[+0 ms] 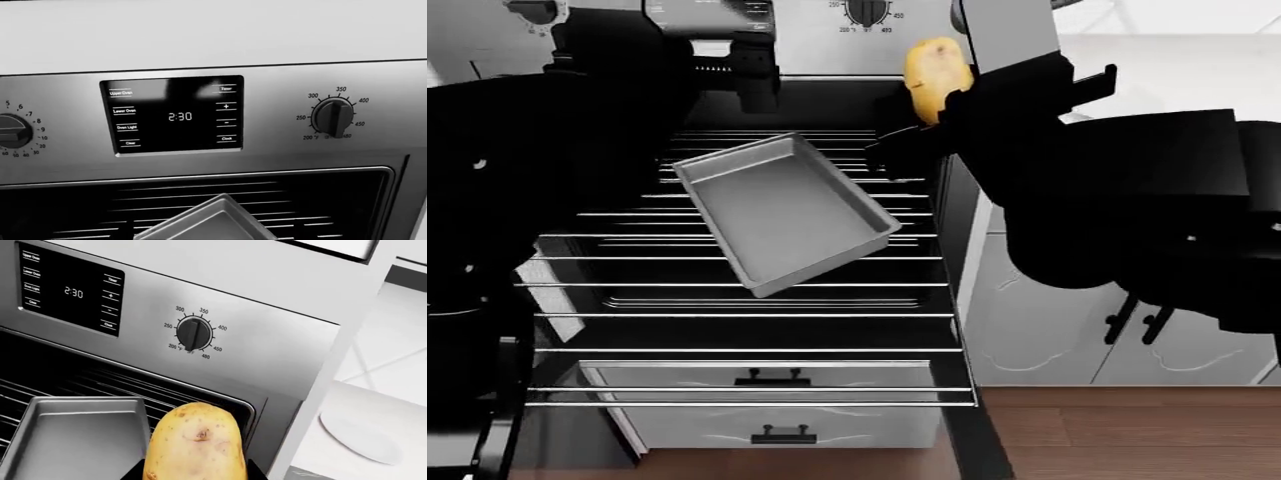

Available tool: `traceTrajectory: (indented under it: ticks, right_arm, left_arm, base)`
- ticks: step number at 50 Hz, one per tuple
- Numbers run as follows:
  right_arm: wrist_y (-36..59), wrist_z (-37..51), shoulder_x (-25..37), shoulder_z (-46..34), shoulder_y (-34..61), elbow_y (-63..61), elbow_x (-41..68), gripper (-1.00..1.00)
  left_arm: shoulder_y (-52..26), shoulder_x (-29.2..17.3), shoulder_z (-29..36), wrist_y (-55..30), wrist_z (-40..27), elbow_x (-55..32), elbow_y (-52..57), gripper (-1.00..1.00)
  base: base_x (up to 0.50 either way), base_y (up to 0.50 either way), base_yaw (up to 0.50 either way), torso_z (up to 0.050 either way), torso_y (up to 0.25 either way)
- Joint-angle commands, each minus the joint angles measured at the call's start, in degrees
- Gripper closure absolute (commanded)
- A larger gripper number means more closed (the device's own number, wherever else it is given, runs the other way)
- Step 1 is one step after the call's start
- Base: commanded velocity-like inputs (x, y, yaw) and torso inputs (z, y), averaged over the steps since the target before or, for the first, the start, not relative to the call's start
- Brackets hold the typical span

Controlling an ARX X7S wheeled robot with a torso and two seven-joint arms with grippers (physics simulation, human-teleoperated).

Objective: Place the potato on the top rack of the oven.

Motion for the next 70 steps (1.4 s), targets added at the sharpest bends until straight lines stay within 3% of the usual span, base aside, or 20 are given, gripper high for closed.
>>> traceTrajectory:
  ticks: [1,70]
  right_arm:
    - [0.6,-0.55,-0.3,0.05,-0.03,0.24,-0.86,1.0]
    - [1.33,-3.32,-1.61,-1.08,-1.17,0.74,-1.9,1.0]
  left_arm:
    - [0.07,-0.3,0.03,0.19,0.01,-0.1,-0.09,-1.0]
    - [0.26,-0.82,0.93,1.33,-0.09,-0.61,-0.4,-1.0]
  base:
    - [0.0,0.3,0.0,0.0,0.0]
    - [0.01,0.02,0.0,0.0,0.0]
